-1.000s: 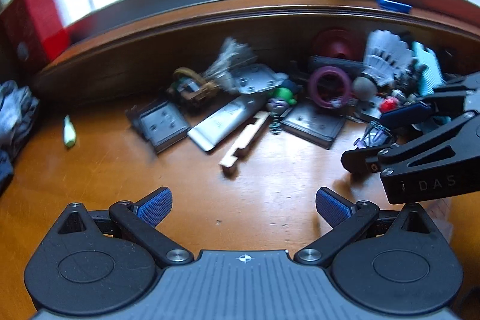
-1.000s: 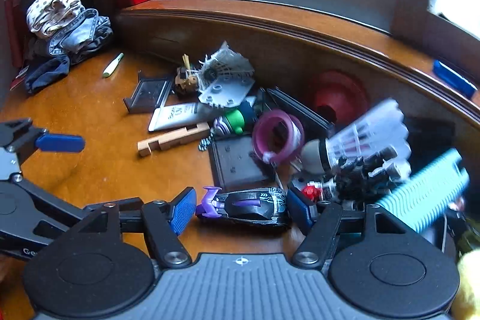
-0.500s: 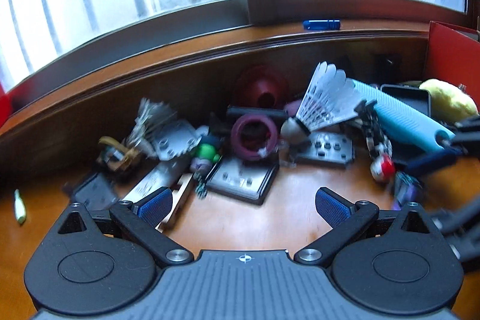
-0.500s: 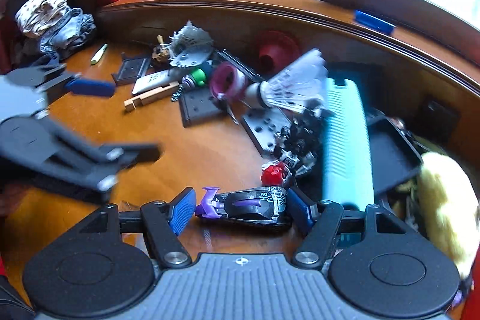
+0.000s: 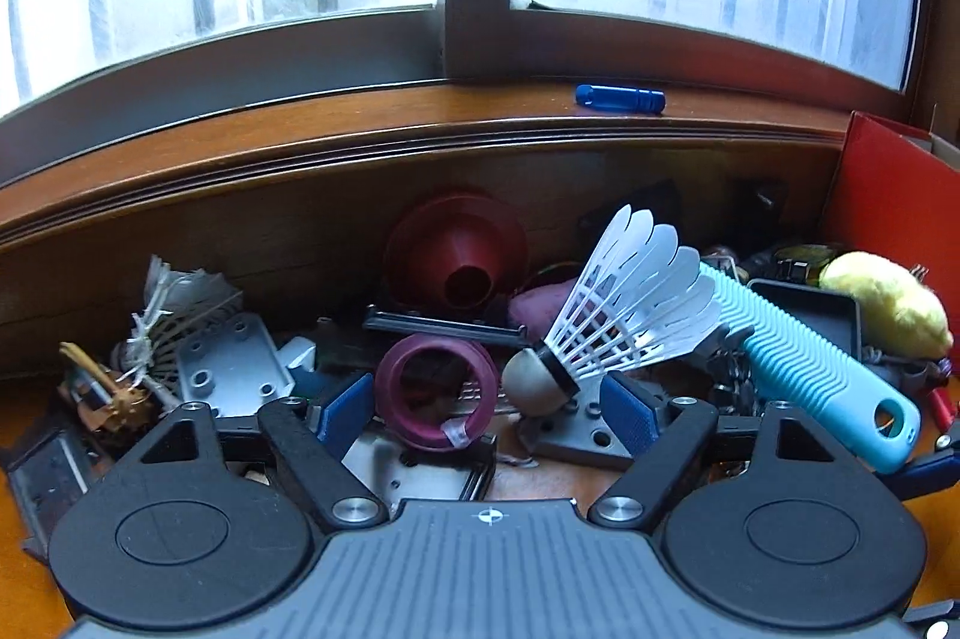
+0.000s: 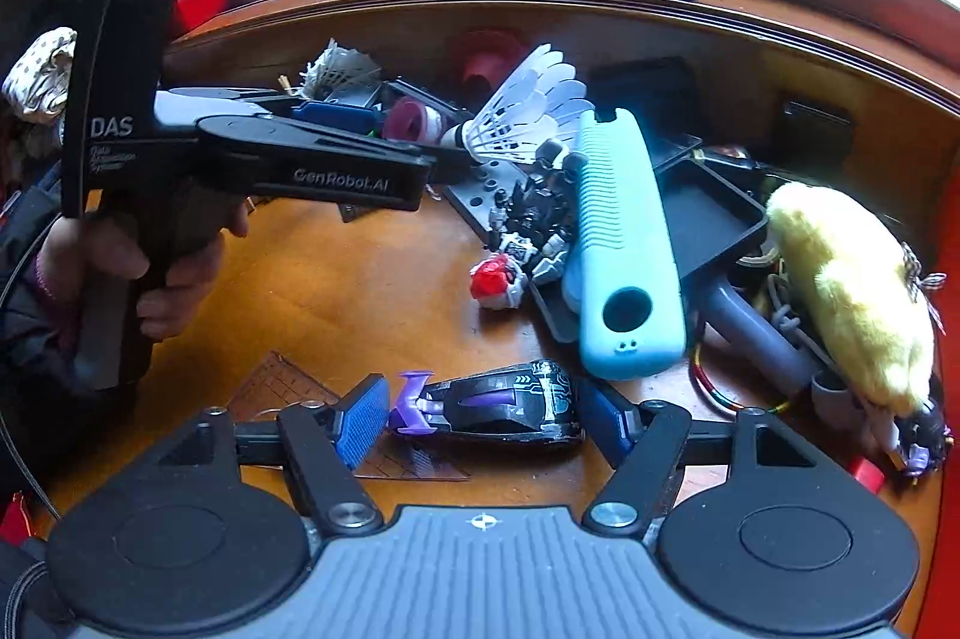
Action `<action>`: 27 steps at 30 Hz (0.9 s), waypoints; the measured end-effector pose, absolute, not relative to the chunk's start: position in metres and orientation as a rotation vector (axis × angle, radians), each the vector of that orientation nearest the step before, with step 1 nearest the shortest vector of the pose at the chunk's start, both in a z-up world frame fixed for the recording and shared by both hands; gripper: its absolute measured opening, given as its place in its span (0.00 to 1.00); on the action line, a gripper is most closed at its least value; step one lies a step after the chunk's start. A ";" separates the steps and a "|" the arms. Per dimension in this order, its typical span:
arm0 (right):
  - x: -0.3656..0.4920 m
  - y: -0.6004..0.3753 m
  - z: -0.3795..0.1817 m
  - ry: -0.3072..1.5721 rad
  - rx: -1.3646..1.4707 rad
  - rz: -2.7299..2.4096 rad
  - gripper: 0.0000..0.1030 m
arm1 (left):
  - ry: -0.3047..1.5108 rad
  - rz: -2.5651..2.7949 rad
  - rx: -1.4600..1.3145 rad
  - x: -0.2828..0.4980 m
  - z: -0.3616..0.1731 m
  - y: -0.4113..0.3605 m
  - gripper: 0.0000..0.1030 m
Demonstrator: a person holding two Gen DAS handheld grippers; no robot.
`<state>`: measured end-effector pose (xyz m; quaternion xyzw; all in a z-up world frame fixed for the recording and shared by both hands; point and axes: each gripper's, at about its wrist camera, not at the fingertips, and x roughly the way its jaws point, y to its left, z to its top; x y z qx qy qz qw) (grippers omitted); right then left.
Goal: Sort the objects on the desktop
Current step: 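Close the left gripper on the tape roll and lift it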
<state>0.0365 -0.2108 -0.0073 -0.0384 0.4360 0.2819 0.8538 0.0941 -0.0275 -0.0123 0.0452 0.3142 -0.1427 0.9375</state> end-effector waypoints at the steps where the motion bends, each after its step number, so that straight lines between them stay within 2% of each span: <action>1: 0.037 -0.212 -0.008 0.916 -0.080 0.588 0.70 | 0.633 -0.297 0.087 0.094 -0.013 -0.027 0.77; 6: 0.036 -0.210 -0.008 0.911 -0.101 0.578 0.71 | 0.621 -0.317 0.076 0.094 -0.014 -0.024 0.65; 7: 0.036 -0.209 -0.008 0.910 -0.104 0.577 0.72 | 0.621 -0.321 0.074 0.094 -0.014 -0.023 0.54; 9: 0.036 -0.208 -0.008 0.907 -0.106 0.574 0.72 | 0.639 -0.340 0.068 0.093 -0.013 -0.021 0.42; 27: 0.032 -0.205 -0.013 0.874 -0.147 0.581 0.78 | 0.639 -0.233 0.170 0.096 -0.021 -0.043 0.44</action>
